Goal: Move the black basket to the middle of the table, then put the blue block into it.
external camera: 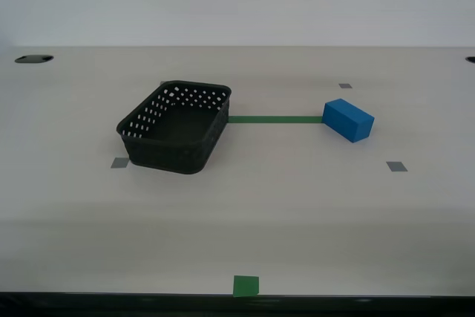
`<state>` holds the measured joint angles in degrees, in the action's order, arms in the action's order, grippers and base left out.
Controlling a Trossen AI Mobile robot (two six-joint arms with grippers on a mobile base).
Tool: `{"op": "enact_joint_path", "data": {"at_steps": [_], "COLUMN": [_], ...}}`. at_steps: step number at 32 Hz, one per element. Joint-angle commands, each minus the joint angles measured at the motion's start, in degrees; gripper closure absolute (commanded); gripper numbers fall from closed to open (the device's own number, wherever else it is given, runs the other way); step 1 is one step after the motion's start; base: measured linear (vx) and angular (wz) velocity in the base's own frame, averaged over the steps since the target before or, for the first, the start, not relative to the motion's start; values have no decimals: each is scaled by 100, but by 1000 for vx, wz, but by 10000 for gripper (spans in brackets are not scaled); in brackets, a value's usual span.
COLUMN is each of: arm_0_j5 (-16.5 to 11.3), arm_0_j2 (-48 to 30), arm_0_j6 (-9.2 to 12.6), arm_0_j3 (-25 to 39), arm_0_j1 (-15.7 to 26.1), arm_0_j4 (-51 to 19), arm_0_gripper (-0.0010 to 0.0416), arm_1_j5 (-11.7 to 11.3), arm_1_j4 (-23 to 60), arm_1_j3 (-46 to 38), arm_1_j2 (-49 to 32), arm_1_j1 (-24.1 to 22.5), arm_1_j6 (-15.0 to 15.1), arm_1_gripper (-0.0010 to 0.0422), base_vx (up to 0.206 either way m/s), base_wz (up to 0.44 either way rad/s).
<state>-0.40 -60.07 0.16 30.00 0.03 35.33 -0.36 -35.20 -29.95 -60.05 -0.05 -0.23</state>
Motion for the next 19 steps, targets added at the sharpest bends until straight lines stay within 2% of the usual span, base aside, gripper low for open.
{"op": "enact_joint_path", "data": {"at_steps": [1,19], "arm_0_j5": [7,7], "arm_0_j2": [2,2], "arm_0_j6": [-2,-4], "arm_0_j3": [4,4], "arm_0_j1": [2,2], "arm_0_j4": [15,26], "arm_0_gripper": [405,405], "arm_1_j5": [-4,-4], "arm_1_j4": [-17,-17], "arm_1_j3": [-2,-2], "arm_1_j2": [2,2], "arm_1_j1": [2,4], "arm_1_j6": [9,9], "arm_1_gripper": [412,412], "base_vx": [0,0], "base_wz": [0,0]}}
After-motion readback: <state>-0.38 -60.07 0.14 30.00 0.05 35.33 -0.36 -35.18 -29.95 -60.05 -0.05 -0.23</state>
